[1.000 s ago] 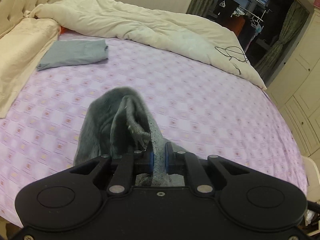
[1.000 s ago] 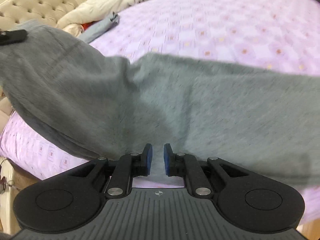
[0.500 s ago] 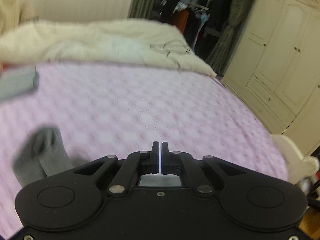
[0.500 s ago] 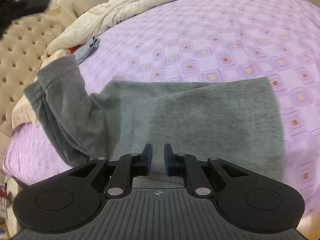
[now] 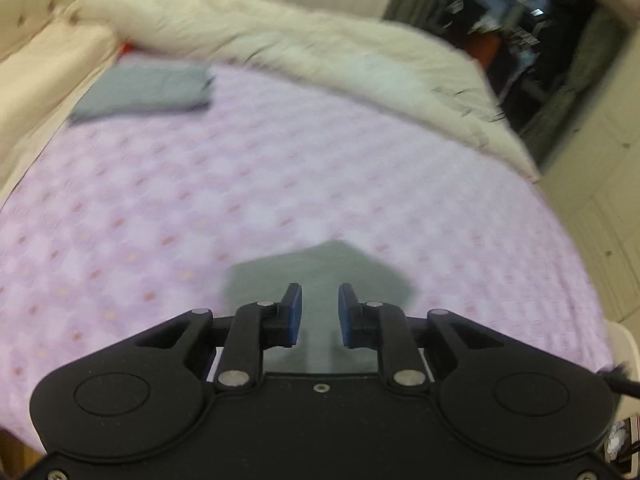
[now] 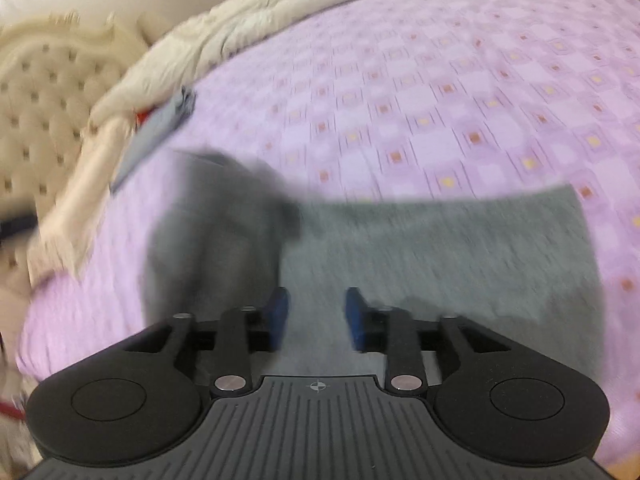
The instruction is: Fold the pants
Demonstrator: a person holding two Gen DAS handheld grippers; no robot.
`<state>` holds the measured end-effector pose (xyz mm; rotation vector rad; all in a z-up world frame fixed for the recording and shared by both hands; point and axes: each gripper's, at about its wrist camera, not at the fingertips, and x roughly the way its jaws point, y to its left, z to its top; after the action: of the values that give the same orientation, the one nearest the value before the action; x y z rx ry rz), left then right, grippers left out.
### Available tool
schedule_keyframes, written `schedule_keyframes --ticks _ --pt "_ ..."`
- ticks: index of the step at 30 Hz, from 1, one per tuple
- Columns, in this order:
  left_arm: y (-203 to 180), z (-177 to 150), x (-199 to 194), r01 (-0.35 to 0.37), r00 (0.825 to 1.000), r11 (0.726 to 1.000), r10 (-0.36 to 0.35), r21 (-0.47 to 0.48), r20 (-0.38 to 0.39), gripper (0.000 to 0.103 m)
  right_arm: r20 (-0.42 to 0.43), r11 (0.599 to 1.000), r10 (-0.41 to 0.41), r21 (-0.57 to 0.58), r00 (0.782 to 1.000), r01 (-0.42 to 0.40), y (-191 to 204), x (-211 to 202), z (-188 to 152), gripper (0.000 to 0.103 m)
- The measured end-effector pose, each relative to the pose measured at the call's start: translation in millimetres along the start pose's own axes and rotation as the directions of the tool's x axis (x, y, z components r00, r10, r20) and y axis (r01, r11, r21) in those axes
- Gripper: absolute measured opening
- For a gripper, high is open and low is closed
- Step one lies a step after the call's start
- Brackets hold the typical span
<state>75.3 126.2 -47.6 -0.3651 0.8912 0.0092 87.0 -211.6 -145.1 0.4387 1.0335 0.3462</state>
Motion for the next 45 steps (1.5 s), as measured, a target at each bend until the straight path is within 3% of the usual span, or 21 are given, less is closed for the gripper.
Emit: schedule_keyframes --ticks 2,4,6,14,18,21,23,24,25,26,28,30,32,34,36,38,39,42,44,45 --pt "20 4 20 -0.025 0.997 1.0 0.023 -0.016 -0.071 0.026 0.026 0.998 0.007 0.064 1.0 -0.008 2 8 18 0.043" --pt "28 4 42 -0.028 0.99 1.0 0.027 -0.007 -0.136 0.025 0.052 0.992 0.033 0.118 0.998 -0.039 2 15 34 0.061" --pt "27 -2 60 -0.004 0.982 1.0 0.004 -0.001 -0.187 0.025 0.047 0.985 0.051 0.165 0.998 -0.058 3 27 49 0.071" --pt "18 -27 109 0.067 0.927 0.998 -0.055 0.019 -0.372 0.025 -0.091 0.993 0.02 0.122 0.996 -0.009 15 89 60 0.075" --pt "29 -31 98 0.076 0.923 0.997 -0.06 0.026 -0.38 0.025 -0.147 0.995 0.007 0.101 0.989 0.008 19 116 51 0.075" --pt "44 -31 87 0.055 0.924 0.998 -0.04 0.029 -0.381 0.025 -0.132 0.997 0.003 0.08 0.991 0.007 28 124 51 0.075" --pt "55 -28 83 0.029 0.927 0.999 -0.023 0.012 -0.374 0.025 -0.131 0.996 0.015 0.092 0.991 -0.003 33 128 54 0.069" --pt "59 -28 82 0.019 0.928 1.0 -0.016 0.004 -0.371 0.025 -0.136 0.994 0.026 0.113 0.99 -0.011 35 129 55 0.053" --pt "63 -28 82 0.008 0.93 1.0 -0.009 -0.004 -0.367 0.025 -0.135 0.992 0.029 0.127 0.99 -0.012 38 128 56 0.031" --pt "66 -27 81 -0.002 0.933 1.0 -0.002 -0.012 -0.361 0.025 -0.115 0.994 0.017 0.11 0.993 -0.005 43 125 56 0.018" --pt "71 -26 80 -0.018 0.937 0.999 0.008 -0.027 -0.349 0.025 -0.069 1.0 0.011 0.022 0.998 -0.009 61 110 58 0.017" --pt "72 -27 80 -0.027 0.941 0.999 0.012 -0.038 -0.34 0.025 -0.013 0.997 0.065 -0.035 0.998 -0.065 87 79 58 0.016" --pt "70 -29 81 -0.031 0.942 0.999 0.015 -0.041 -0.336 0.025 0.057 0.988 0.15 -0.056 0.987 -0.146 108 39 56 0.015" --pt "67 -32 81 -0.029 0.941 0.999 0.015 -0.037 -0.337 0.025 0.145 0.982 0.186 -0.072 0.972 -0.177 121 -12 48 0.013" --pt "58 -35 81 -0.019 0.942 0.999 0.009 -0.026 -0.337 0.025 0.252 0.991 0.137 -0.029 0.958 -0.134 112 -59 33 0.013" --pt "46 -39 82 -0.005 0.942 1.0 0.002 -0.007 -0.335 0.025 0.329 0.996 0.014 0.075 0.944 -0.042 84 -89 12 0.013" --pt "41 -41 82 0.003 0.942 1.0 -0.003 0.001 -0.336 0.025 0.341 0.986 -0.088 0.162 0.936 0.034 60 -98 -2 0.013" --pt "21 -49 82 0.027 0.939 0.999 -0.015 0.031 -0.343 0.025 0.241 0.908 -0.297 0.371 0.924 0.196 -13 -89 -34 0.012" --pt "6 -55 85 0.042 0.935 0.998 -0.02 0.055 -0.354 0.025 0.131 0.85 -0.377 0.442 0.917 0.286 -61 -66 -50 0.011" --pt "-2 -59 85 0.05 0.933 0.996 -0.021 0.072 -0.36 0.025 0.098 0.833 -0.378 0.469 0.921 0.292 -75 -59 -54 0.011"
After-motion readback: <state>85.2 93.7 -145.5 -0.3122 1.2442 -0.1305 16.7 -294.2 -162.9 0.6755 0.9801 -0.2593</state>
